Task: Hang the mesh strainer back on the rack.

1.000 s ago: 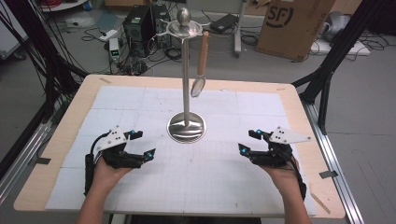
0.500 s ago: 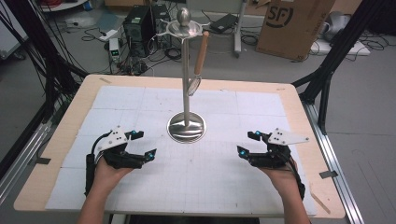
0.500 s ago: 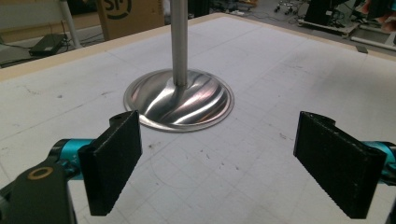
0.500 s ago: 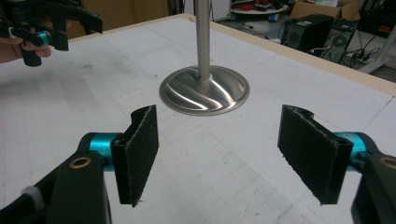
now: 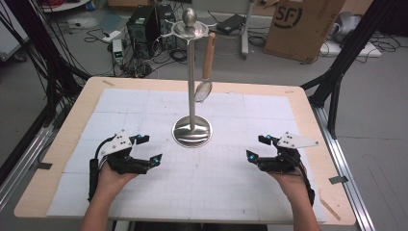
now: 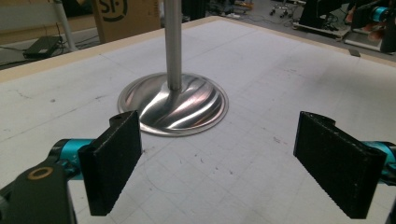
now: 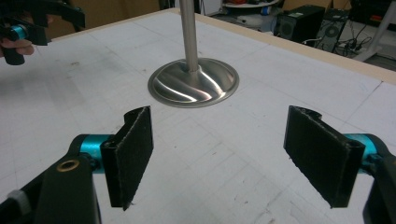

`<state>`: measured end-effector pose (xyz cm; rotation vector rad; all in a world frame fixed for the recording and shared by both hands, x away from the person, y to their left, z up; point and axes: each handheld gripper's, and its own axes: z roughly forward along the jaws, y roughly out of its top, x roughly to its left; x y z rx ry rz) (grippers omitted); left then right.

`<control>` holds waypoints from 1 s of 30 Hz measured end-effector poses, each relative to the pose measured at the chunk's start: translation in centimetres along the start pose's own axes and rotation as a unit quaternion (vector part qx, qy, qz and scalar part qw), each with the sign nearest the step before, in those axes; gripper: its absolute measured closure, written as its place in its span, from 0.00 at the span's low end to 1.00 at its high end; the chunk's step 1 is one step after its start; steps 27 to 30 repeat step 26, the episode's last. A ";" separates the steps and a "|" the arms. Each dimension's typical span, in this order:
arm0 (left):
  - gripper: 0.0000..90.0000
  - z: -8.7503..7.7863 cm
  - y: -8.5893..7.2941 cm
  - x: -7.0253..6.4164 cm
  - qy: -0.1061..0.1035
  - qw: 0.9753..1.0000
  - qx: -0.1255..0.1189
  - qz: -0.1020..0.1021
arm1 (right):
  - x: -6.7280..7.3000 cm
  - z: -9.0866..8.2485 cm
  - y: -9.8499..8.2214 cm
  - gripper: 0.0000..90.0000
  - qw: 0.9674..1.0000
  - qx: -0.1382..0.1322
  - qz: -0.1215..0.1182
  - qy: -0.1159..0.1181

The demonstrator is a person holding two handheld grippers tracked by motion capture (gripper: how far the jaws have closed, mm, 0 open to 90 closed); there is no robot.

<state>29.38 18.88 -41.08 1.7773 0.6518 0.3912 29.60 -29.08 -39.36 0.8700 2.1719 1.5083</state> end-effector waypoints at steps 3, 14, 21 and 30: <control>0.18 0.0 0.0 -0.1 -0.001 1.000 -0.002 0.001 | 0.1 0.1 -0.1 0.26 1.000 0.003 -0.001 0.002; 0.18 0.0 0.1 -0.2 -0.001 1.000 0.000 0.002 | 0.2 0.1 0.0 0.26 1.000 -0.002 -0.004 0.003; 0.18 0.0 0.1 -0.1 0.001 1.000 0.001 0.002 | 0.2 0.1 0.0 0.26 1.000 0.002 -0.004 0.005; 0.18 -0.1 0.1 -0.2 -0.002 1.000 -0.002 0.000 | 0.4 0.5 -0.1 0.26 1.000 0.010 -0.005 0.008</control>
